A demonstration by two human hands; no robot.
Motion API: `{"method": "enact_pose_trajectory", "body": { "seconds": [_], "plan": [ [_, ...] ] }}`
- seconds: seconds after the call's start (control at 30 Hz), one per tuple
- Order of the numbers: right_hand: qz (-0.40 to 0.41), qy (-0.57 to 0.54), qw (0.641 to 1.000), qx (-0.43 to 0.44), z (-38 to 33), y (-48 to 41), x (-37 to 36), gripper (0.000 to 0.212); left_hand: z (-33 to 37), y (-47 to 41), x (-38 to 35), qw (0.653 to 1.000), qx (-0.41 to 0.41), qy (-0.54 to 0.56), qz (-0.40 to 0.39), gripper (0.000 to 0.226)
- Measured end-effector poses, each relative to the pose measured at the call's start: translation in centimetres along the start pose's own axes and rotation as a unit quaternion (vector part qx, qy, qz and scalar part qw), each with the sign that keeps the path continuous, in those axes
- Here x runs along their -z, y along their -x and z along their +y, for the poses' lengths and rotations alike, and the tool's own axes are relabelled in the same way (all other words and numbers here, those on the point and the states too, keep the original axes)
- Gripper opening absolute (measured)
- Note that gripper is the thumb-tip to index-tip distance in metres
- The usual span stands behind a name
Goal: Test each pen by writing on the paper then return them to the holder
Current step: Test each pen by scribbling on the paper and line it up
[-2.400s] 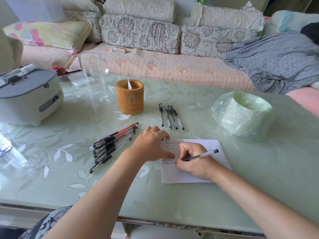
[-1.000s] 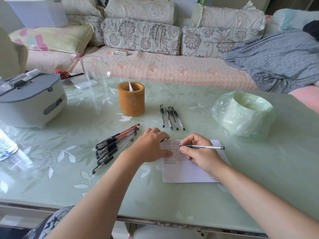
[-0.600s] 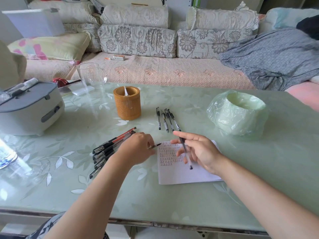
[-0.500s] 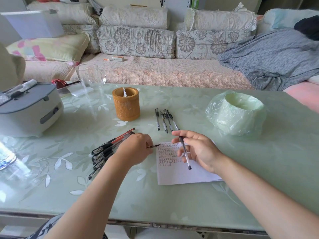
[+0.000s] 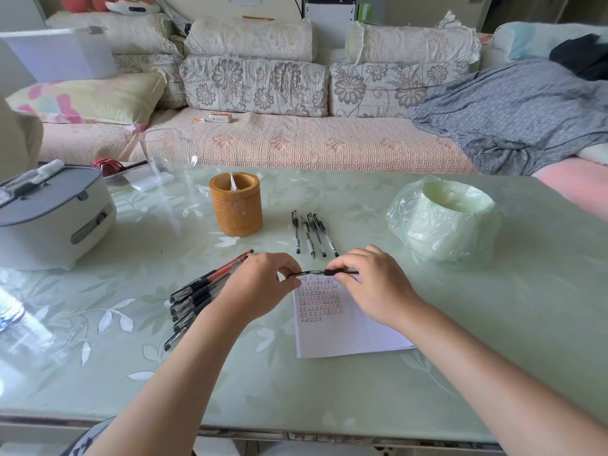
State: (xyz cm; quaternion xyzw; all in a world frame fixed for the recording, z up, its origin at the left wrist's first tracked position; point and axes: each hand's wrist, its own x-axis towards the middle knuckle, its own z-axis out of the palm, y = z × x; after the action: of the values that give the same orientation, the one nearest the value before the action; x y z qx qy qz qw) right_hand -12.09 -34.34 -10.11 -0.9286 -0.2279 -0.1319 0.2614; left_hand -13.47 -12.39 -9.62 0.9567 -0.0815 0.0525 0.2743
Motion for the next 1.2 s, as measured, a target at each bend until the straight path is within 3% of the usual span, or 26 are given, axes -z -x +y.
{"method": "enact_pose_trajectory", "body": {
  "seconds": [0.33,0.5,0.63,0.8,1.07,1.2],
  "plan": [
    [-0.021,0.039,0.998,0.048,-0.2,0.0,-0.5,0.018,1.0,0.5,0.0,0.999,-0.014,0.033,-0.035,0.007],
    [-0.073,0.081,0.989,0.097,-0.4,0.6,-0.5,0.029,2.1,0.9,-0.1,0.984,0.02,0.125,-0.121,0.026],
    [-0.06,0.144,0.98,0.126,-1.1,1.1,-0.3,0.043,3.4,1.7,0.6,0.954,0.053,0.236,-0.176,0.024],
    [-0.052,0.182,0.971,0.144,-1.7,1.4,-0.7,0.058,3.3,2.2,0.5,0.932,0.068,0.242,-0.26,0.027],
    [-0.052,0.152,0.979,0.128,-2.0,2.2,-1.5,0.057,3.3,2.6,0.1,0.93,0.073,0.234,-0.275,0.023],
    [-0.081,0.126,0.983,0.109,-1.6,1.6,-1.5,0.049,3.2,2.0,0.3,0.944,0.089,0.217,-0.232,0.026]
  ]
}}
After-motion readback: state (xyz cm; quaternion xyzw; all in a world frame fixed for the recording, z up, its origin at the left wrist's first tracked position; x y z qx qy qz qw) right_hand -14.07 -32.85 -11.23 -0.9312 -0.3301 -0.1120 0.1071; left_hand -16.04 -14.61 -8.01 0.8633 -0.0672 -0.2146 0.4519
